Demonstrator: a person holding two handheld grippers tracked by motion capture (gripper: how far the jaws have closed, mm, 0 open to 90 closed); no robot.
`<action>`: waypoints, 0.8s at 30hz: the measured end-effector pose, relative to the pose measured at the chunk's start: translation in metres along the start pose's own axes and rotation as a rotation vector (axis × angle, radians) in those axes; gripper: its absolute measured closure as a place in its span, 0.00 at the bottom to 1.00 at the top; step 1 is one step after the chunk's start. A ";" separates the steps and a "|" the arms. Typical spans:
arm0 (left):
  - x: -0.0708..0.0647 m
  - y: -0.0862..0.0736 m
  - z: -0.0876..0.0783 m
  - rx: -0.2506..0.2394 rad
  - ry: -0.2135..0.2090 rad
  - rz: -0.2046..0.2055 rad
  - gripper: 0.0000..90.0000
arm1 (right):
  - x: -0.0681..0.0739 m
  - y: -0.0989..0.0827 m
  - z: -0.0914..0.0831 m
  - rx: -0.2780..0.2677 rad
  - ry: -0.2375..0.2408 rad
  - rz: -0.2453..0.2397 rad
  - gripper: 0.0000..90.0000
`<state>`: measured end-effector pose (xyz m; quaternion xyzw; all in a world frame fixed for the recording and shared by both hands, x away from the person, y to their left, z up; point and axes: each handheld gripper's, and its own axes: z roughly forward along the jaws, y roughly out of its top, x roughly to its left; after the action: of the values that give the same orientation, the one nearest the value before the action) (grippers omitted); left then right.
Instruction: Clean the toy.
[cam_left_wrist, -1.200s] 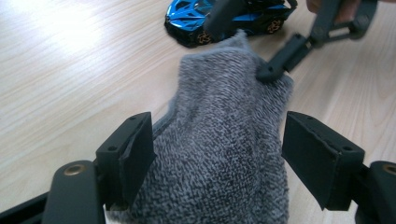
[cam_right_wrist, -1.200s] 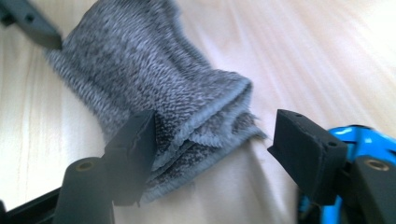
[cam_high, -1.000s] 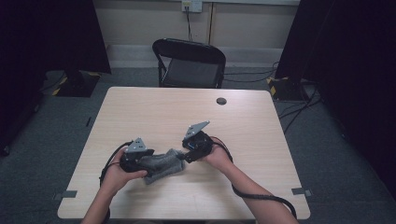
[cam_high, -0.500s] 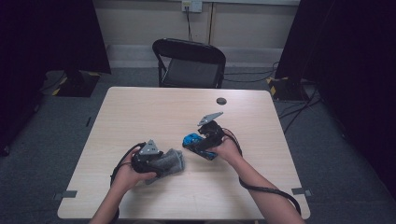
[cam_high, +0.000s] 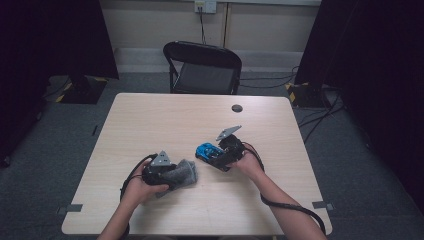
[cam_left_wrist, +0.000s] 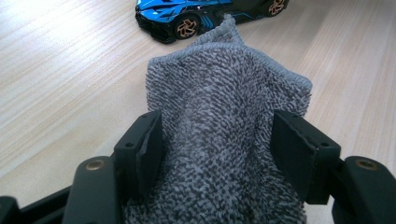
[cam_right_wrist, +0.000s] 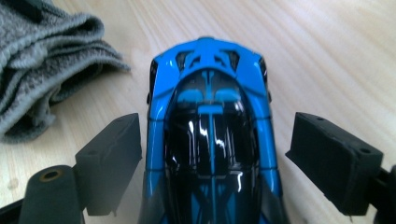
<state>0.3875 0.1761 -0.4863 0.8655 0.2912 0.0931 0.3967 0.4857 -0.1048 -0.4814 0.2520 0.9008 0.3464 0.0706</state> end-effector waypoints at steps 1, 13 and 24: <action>0.000 -0.001 0.000 0.001 -0.002 -0.005 0.39 | 0.000 -0.002 0.001 0.005 0.001 0.002 0.18; 0.002 -0.002 0.002 0.000 0.004 -0.008 0.42 | 0.002 -0.015 0.004 0.047 -0.016 -0.041 0.16; 0.002 -0.003 0.002 0.001 0.010 -0.005 0.43 | 0.006 -0.020 0.003 -0.012 -0.030 -0.015 0.28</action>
<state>0.3883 0.1774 -0.4896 0.8646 0.2953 0.0964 0.3950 0.4736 -0.1129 -0.4964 0.2501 0.8995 0.3474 0.0879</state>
